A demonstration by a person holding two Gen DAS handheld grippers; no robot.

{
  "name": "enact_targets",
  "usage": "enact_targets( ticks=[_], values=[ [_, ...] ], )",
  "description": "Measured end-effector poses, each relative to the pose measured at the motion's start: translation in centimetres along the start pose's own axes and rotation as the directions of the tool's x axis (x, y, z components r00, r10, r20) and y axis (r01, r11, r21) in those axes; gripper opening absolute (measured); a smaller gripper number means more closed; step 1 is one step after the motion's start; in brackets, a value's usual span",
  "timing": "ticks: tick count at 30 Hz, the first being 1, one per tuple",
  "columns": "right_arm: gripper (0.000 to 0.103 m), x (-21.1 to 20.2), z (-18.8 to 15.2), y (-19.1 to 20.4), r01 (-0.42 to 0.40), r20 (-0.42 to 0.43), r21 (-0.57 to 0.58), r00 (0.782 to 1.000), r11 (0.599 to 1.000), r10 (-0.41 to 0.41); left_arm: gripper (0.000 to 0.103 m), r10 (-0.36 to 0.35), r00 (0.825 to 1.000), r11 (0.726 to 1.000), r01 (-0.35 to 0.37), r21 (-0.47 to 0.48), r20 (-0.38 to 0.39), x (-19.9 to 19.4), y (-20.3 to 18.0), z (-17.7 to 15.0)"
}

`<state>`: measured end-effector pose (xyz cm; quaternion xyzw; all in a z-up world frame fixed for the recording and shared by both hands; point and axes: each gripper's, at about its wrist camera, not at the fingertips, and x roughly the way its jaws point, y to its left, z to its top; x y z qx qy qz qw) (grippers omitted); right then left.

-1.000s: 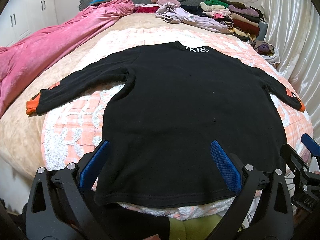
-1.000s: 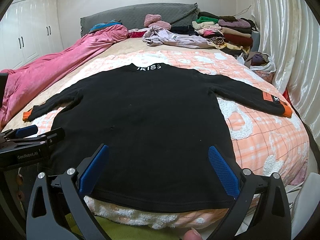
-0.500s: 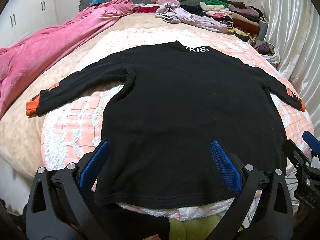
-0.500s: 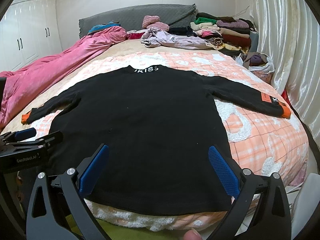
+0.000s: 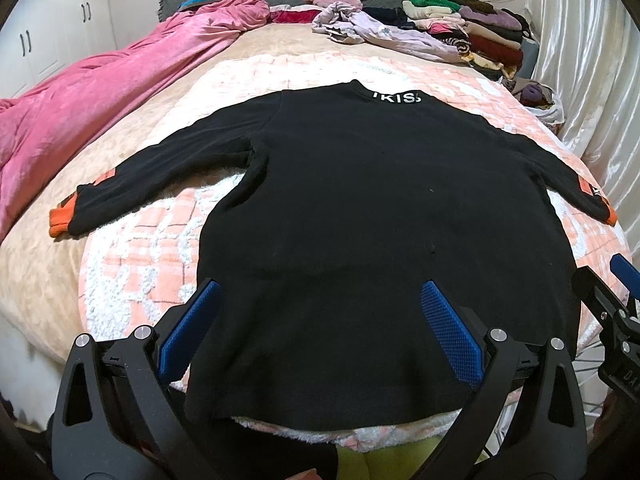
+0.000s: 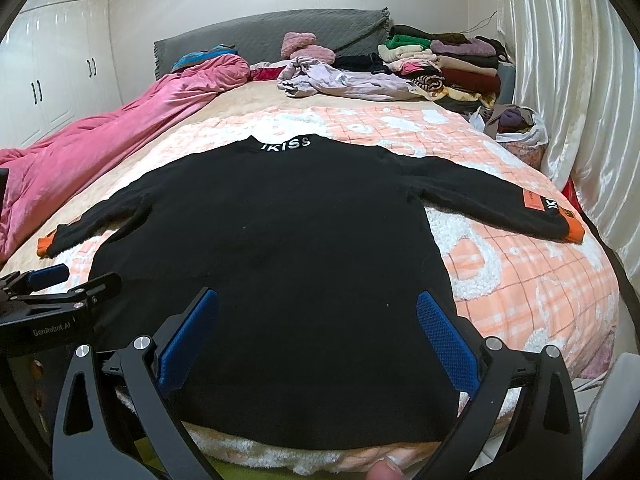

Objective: Fold small clothes

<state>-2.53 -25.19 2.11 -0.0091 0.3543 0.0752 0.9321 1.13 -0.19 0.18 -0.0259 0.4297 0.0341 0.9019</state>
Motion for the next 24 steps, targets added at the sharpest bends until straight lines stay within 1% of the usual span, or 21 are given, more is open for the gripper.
enact_targets(
  ticks=[14, 19, 24],
  values=[
    [0.099, 3.6, 3.4, -1.1, 0.009, -0.002, 0.000, 1.000, 1.000, -0.009, 0.094, 0.025, 1.000, 1.000, -0.025, 0.019, -0.002, 2.8, -1.1, 3.7],
    [0.099, 5.0, 4.7, -2.0, 0.018, 0.003, 0.004, 1.000, 1.000, -0.018, 0.094, 0.005, 0.999, 1.000, -0.004, 0.018, -0.040, 4.6, -1.2, 4.9],
    [0.099, 6.6, 6.3, -3.2, 0.033, 0.012, 0.024, 0.999, 0.999, -0.033, 0.094, 0.013, 0.998, 1.000, -0.012, 0.020, -0.053, 6.3, -1.6, 6.4]
  ],
)
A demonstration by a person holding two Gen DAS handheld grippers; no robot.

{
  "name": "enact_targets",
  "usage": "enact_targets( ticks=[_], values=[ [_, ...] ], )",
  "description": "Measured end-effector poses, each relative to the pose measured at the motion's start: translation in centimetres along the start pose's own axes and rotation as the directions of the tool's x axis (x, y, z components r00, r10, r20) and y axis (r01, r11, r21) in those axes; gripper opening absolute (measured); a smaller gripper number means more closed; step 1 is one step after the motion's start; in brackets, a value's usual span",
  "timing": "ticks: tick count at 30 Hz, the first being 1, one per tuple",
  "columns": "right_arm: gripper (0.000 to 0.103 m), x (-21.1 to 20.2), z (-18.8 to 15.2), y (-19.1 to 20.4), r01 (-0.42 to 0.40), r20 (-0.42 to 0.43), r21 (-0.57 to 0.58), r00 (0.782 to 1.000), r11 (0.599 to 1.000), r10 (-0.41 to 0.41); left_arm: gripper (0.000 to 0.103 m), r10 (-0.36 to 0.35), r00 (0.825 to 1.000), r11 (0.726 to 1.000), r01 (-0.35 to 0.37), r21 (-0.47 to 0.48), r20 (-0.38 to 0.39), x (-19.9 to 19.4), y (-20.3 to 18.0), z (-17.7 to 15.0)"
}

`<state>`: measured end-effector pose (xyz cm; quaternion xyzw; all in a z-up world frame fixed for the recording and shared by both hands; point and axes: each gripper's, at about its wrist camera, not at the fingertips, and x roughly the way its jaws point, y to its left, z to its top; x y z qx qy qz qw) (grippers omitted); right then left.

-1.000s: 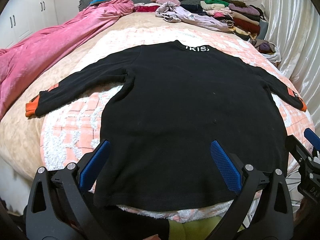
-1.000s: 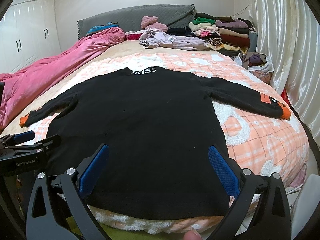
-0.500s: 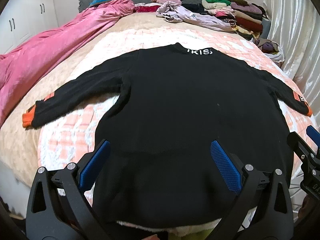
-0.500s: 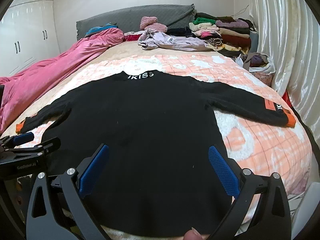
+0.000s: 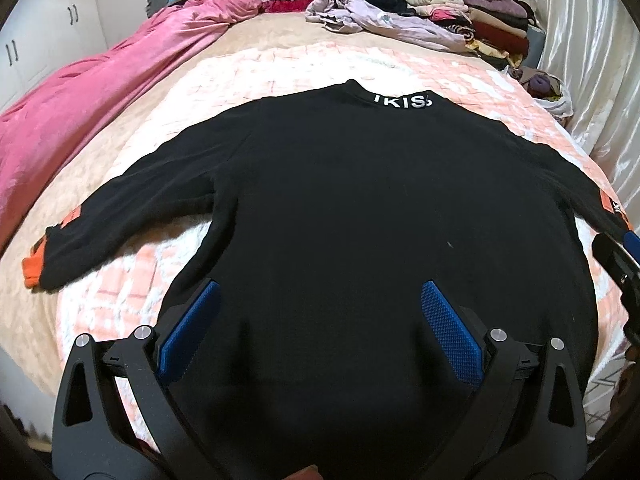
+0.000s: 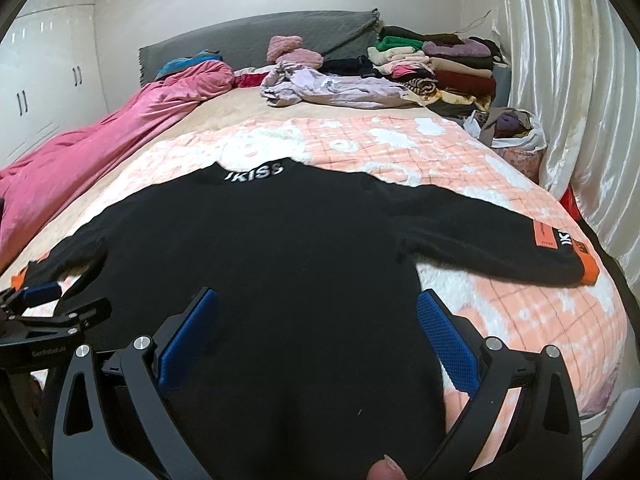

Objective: Fold small clothes
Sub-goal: 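Grasp the orange-cuffed sleeve end with the right tool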

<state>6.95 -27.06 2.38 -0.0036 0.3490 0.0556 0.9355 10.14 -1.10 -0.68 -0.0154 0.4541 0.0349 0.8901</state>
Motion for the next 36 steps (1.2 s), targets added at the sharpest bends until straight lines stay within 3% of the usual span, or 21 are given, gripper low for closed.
enact_targets(
  ticks=[14, 22, 29, 36],
  values=[
    [0.099, 4.1, 3.0, -5.3, 0.100, -0.003, 0.067, 0.995, 0.993, -0.100, 0.094, -0.001, 1.000, 0.999, 0.001, 0.034, -0.017, 3.6, -0.9, 4.1],
    [0.099, 6.0, 4.0, -10.0, 0.186, -0.028, 0.144, 0.983, 0.972, -0.184, 0.094, -0.054, 0.998, 0.995, 0.055, 0.085, -0.020, 5.4, -1.7, 6.4],
    [0.099, 6.8, 4.3, -16.5, 0.279, -0.061, 0.241, 0.960, 0.929, -0.273, 0.094, -0.076, 0.997, 0.992, 0.077, 0.103, -0.011, 6.5, -2.0, 9.1],
    [0.099, 6.5, 4.2, -24.1, 0.386, -0.107, 0.327, 0.922, 0.862, -0.373, 0.094, -0.080, 0.997, 0.993, 0.080, 0.089, -0.007, 8.1, -2.2, 10.9]
  ],
)
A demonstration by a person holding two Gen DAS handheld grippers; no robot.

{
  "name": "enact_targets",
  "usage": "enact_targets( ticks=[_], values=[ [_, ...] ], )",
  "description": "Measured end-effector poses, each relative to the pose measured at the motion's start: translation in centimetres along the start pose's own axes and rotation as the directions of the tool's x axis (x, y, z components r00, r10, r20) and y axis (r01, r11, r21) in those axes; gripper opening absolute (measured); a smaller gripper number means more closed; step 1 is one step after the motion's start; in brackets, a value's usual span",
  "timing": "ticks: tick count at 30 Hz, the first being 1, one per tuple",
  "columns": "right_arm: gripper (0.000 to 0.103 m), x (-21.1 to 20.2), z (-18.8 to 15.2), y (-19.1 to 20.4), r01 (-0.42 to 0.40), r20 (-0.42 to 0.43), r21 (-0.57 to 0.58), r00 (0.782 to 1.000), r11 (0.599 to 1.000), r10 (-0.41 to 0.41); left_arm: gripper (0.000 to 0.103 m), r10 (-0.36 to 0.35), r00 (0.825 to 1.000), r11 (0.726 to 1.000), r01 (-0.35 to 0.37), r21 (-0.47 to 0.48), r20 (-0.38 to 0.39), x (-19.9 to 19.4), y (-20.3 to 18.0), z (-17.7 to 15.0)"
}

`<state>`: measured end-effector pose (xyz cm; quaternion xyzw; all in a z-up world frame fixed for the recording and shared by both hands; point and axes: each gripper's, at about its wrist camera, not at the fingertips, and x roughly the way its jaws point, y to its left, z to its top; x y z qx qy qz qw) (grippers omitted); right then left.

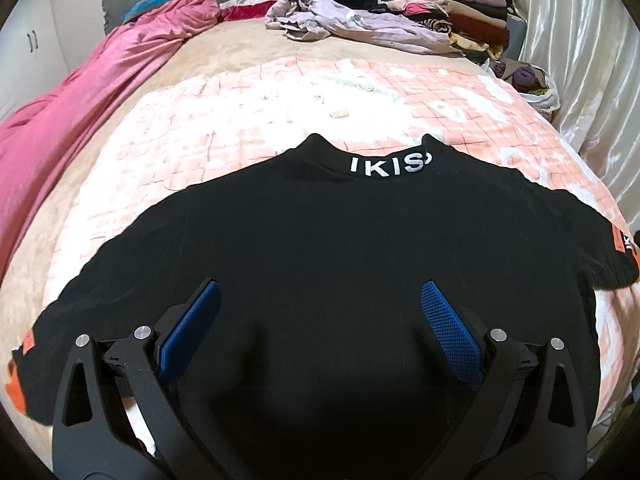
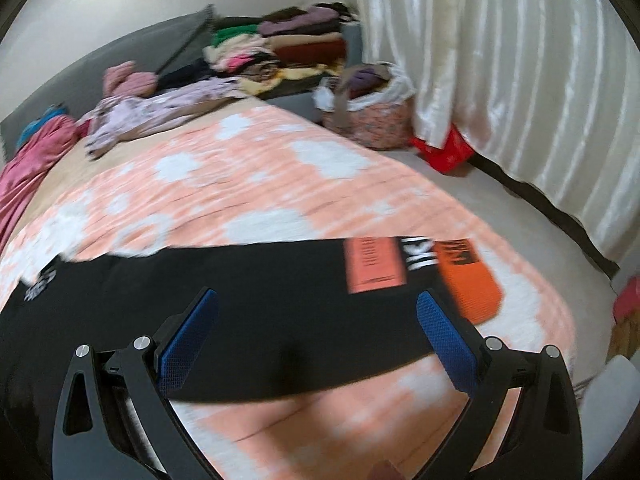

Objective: Fold small clothes
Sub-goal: 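Grasp the orange-cuffed sleeve end with the right tool, then fold the grasped sleeve across the sweatshirt body with the right tool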

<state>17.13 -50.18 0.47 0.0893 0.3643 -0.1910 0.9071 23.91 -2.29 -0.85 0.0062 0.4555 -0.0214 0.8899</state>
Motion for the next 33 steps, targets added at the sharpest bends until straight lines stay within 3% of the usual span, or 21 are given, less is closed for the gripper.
enact_targets(
  ticks=[7, 13, 15, 17, 20, 22, 23, 30, 33],
  values=[
    [0.099, 3.5, 0.8, -6.8, 0.127, -0.069, 0.085, 0.990, 0.988, -0.122, 0.094, 0.015, 1.000, 1.000, -0.015, 0.019, 0.008, 1.2, -0.6, -0.2],
    [0.098, 5.3, 1.0, -9.1, 0.126, -0.111, 0.095, 0.987, 0.987, -0.116, 0.094, 0.020, 1.000, 1.000, -0.020, 0.014, 0.003, 1.8, -0.3, -0.8],
    [0.093, 5.9, 1.3, -9.5, 0.122, -0.126, 0.099, 0.986, 0.988, -0.109, 0.094, 0.020, 1.000, 1.000, -0.020, 0.014, 0.002, 1.8, -0.2, -0.9],
    [0.073, 7.2, 1.5, -10.2, 0.088, -0.162, 0.132, 0.985, 0.987, -0.067, 0.094, 0.024, 1.000, 1.000, -0.024, 0.016, 0.008, 1.8, -0.3, -1.0],
    [0.059, 8.9, 1.1, -11.1, 0.048, -0.218, 0.170, 0.976, 0.984, -0.010, 0.094, 0.029, 0.999, 0.999, -0.030, 0.019, 0.016, 1.7, -0.2, -1.1],
    [0.044, 8.7, 1.1, -11.3, 0.036, -0.209, 0.169, 0.978, 0.985, 0.000, 0.094, 0.027, 1.000, 0.999, -0.027, 0.019, 0.016, 1.7, -0.2, -1.2],
    [0.025, 8.3, 1.2, -11.3, -0.020, -0.193, 0.181, 0.980, 0.983, 0.055, 0.094, 0.025, 1.000, 1.000, -0.025, 0.018, 0.015, 1.6, -0.3, -1.3],
    [0.019, 3.0, 1.6, -8.4, -0.184, -0.089, 0.105, 0.977, 0.977, 0.193, 0.094, 0.006, 1.000, 1.000, -0.006, 0.011, 0.018, 1.4, -0.3, -1.5],
    [0.018, -0.4, 1.8, -5.6, -0.288, -0.039, 0.047, 0.956, 0.957, 0.290, 0.094, 0.002, 1.000, 1.000, -0.002, 0.007, 0.022, 1.2, -0.3, -1.5]
  ],
)
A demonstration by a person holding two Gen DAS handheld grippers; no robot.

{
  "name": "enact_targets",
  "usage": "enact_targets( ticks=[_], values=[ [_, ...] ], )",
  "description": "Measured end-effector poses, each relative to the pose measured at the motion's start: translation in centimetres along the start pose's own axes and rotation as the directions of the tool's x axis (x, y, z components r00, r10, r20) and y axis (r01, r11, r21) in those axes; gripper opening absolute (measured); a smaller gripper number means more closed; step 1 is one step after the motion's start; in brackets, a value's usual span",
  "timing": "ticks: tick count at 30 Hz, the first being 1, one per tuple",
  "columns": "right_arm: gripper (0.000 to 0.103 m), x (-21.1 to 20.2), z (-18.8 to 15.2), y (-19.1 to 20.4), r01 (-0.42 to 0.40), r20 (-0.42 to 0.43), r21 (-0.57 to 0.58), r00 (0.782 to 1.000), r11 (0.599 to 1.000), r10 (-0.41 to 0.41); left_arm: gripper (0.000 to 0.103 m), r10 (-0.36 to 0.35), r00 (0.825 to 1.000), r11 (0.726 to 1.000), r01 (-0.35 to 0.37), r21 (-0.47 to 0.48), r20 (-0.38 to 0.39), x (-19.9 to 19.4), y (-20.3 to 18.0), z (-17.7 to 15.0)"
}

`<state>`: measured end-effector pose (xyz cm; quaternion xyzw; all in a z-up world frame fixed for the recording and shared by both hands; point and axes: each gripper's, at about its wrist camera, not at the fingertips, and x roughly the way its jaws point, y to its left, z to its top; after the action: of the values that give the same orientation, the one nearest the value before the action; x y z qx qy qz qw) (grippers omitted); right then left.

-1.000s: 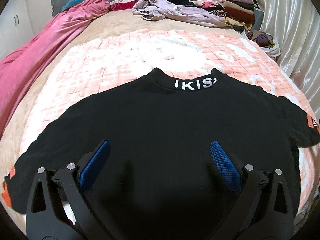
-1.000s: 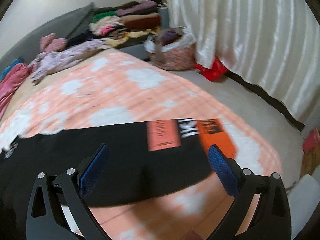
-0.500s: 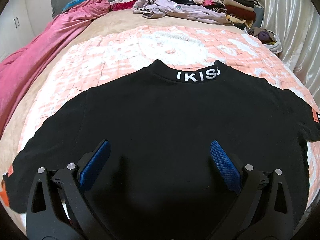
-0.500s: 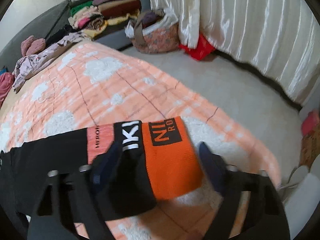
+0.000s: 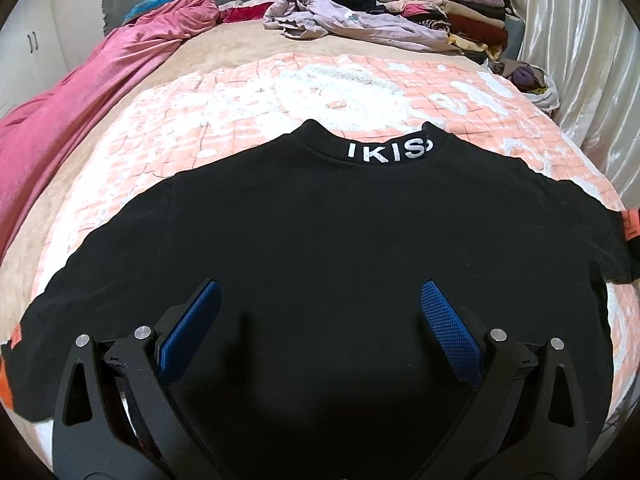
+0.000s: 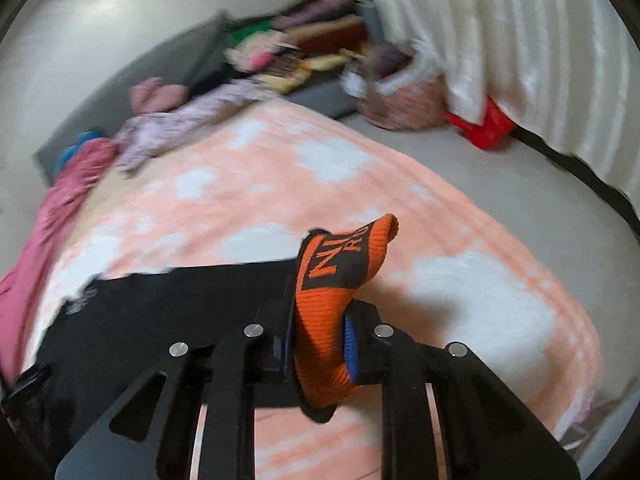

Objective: Fold small clothes
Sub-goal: 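Fold the grasped sleeve across the sweatshirt body with the right tool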

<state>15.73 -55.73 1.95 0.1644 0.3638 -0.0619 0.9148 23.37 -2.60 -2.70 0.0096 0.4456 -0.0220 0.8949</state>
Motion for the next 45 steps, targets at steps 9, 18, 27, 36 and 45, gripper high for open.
enact_targets(
  ticks=[9, 18, 27, 36, 45],
  values=[
    [0.017, -1.8, -1.6, 13.3, -0.279, -0.043, -0.199, 0.960, 0.940, 0.276, 0.094, -0.017, 1.000, 1.000, 0.018, -0.021, 0.014, -1.1, 0.7, -0.4],
    [0.016, 0.4, -4.5, 22.7, -0.417, -0.170, -0.270, 0.908, 0.868, 0.384, 0.094, -0.015, 1.000, 0.998, 0.015, -0.056, 0.011, -1.6, 3.0, -1.4],
    [0.016, 2.4, -6.1, 28.4, -0.438, -0.220, -0.330, 0.897, 0.836, 0.383, 0.094, -0.055, 0.999, 0.996, 0.055, -0.068, 0.003, -1.6, 3.0, -2.0],
    [0.026, 2.7, -7.0, 29.4, -0.444, -0.236, -0.366, 0.895, 0.818, 0.380, 0.094, -0.089, 0.996, 0.995, 0.089, -0.043, -0.010, -1.3, 1.3, -1.7],
    [0.040, 2.3, -6.2, 27.3, -0.394, -0.183, -0.359, 0.919, 0.846, 0.350, 0.094, -0.169, 0.985, 0.986, 0.169, -0.008, -0.038, -0.9, -2.2, -0.6]
  ],
)
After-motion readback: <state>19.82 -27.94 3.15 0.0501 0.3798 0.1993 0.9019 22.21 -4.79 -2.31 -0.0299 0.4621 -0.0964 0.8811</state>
